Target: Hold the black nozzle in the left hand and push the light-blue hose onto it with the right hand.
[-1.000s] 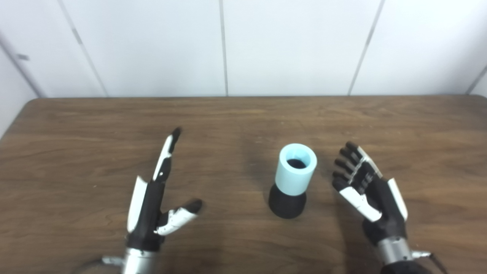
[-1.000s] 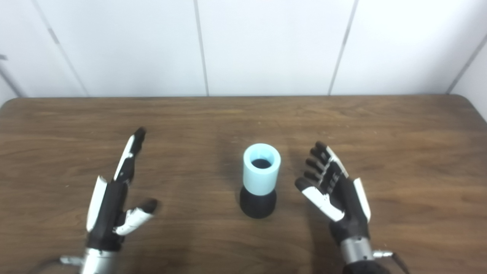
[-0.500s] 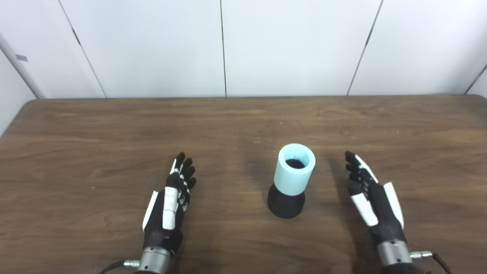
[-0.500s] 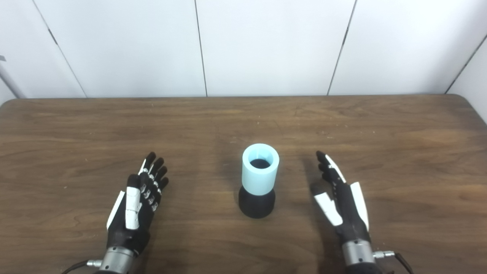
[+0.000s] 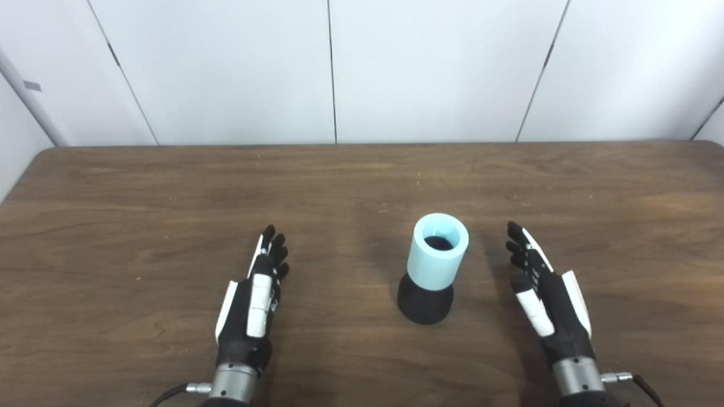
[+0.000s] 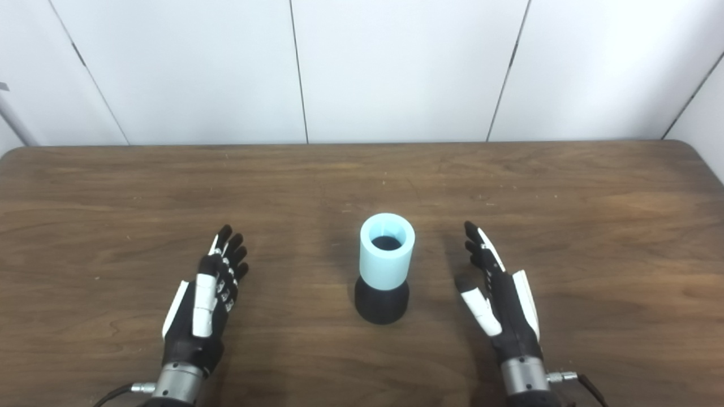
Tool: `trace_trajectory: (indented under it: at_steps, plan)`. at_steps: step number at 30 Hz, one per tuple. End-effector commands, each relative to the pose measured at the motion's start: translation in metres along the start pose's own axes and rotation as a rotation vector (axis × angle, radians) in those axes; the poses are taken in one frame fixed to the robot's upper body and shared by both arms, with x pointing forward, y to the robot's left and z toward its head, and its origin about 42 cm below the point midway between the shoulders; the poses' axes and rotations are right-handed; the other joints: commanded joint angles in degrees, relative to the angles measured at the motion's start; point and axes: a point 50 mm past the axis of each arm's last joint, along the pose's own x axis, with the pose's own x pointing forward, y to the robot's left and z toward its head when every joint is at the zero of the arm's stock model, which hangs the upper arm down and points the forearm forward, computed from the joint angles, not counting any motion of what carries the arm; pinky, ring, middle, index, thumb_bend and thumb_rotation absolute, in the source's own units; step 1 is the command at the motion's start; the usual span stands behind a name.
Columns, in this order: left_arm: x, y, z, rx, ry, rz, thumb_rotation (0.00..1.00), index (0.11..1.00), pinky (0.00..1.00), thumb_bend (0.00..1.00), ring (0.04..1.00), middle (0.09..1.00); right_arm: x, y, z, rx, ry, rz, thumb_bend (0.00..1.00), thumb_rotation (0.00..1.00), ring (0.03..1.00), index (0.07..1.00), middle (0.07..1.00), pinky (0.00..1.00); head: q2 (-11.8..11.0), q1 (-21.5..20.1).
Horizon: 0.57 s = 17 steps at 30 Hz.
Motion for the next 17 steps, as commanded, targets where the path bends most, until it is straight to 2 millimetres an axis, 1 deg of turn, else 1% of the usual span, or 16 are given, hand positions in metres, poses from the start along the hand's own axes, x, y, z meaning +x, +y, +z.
trace_trajectory:
  at_steps: [1,4,6,8,10,12,17]
  plan:
    - [0.0060,-0.0175,0.0120,-0.053,-0.089,0.014,1.00,1.000,1.00,0.85,1.000,1.000,0.0038,-0.0047,0.0109,-0.003,-0.063,0.002,0.68,1.00,0.933,0.947,0.951,0.90,0.1,0.0]
    - [0.0063,-0.0144,0.0111,-0.032,-0.105,0.003,1.00,1.000,1.00,0.84,1.000,1.000,0.0035,-0.0082,0.0102,0.029,-0.044,0.007,0.67,1.00,0.938,0.953,0.958,0.91,0.2,-0.1]
    - [0.0064,-0.0131,0.0109,-0.023,-0.112,0.000,1.00,1.000,1.00,0.81,1.000,1.000,0.0040,-0.0097,0.0087,0.141,-0.028,0.019,0.70,1.00,0.950,0.962,0.973,0.92,0.2,-0.2]
    - [0.0058,-0.0130,0.0105,-0.013,-0.116,0.002,1.00,1.000,1.00,0.79,1.000,1.000,0.0048,-0.0077,0.0094,0.298,-0.030,0.029,0.75,1.00,0.978,0.982,0.994,0.96,0.3,-0.1]
    - [0.0052,-0.0136,0.0100,0.005,-0.120,0.007,1.00,1.000,1.00,0.78,1.000,1.000,0.0055,-0.0058,0.0098,0.398,-0.048,0.027,0.77,1.00,0.994,0.995,0.999,0.98,0.3,-0.1]
    - [0.0046,-0.0146,0.0103,0.024,-0.126,0.014,1.00,1.000,1.00,0.78,1.000,1.000,0.0056,-0.0049,0.0102,0.426,-0.070,0.028,0.78,1.00,0.999,0.999,1.000,0.99,0.3,-0.2]
    - [0.0036,-0.0176,0.0088,0.060,-0.134,0.029,1.00,1.000,1.00,0.77,1.000,1.000,0.0061,-0.0056,0.0088,0.380,-0.087,0.045,0.78,1.00,1.000,1.000,1.000,0.99,0.3,-0.2]
